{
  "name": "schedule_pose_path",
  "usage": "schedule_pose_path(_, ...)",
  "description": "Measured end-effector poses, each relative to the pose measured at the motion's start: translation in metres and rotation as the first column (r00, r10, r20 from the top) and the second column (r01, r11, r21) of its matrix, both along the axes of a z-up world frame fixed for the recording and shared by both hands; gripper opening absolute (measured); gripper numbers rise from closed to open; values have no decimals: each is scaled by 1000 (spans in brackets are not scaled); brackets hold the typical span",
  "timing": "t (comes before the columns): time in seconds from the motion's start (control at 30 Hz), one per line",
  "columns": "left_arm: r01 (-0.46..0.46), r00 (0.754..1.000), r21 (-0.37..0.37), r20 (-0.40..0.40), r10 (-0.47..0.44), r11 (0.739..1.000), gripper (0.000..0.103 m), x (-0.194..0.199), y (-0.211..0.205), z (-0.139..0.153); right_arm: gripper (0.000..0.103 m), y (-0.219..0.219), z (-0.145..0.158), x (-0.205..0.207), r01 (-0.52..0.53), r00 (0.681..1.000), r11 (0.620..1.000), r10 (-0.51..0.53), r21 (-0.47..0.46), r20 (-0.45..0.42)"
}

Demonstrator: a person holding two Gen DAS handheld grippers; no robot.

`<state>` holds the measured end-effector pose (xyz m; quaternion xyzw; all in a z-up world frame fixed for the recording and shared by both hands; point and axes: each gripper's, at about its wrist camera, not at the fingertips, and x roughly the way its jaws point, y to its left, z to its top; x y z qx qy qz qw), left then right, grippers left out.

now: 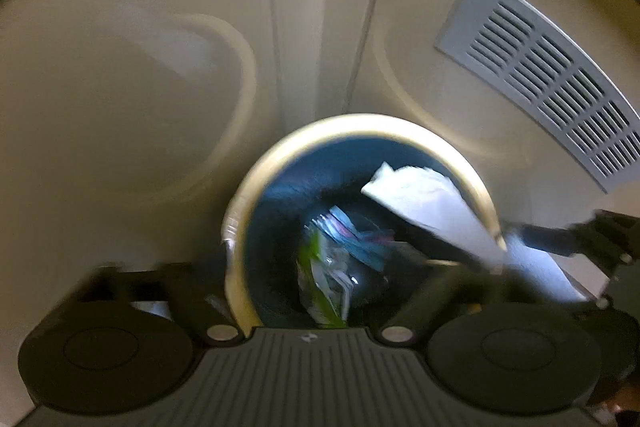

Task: Collect trash
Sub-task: 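Open the left gripper to drop the pouch while the right gripper drops the tissue, then raise both tools out of the cabinet back over the counter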

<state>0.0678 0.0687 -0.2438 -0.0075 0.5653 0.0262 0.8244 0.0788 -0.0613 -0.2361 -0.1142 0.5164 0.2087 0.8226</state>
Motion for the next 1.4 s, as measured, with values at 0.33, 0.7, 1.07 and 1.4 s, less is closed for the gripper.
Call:
schedule_pose_path(0.33,3,1000,11,14,-3,1000,103,-22,4,25,81,-13,31,-28,-21,996,1000,20,14,90)
schedule_pose_path(0.7,37,997,29,73,-39,999,103,-53,-10,52,86,-14,66,-68,-73,975,997,66,26,214)
schedule_pose_path(1.07,56,992,33,111,-59,998,103,-74,-12,70,88,-12,72,-77,-73,966,997,63,34,250)
schedule_pose_path(1.4,73,985,66,154,-83,995,103,-86,-13,83,88,-12,75,-84,-74,960,997,62,36,271)
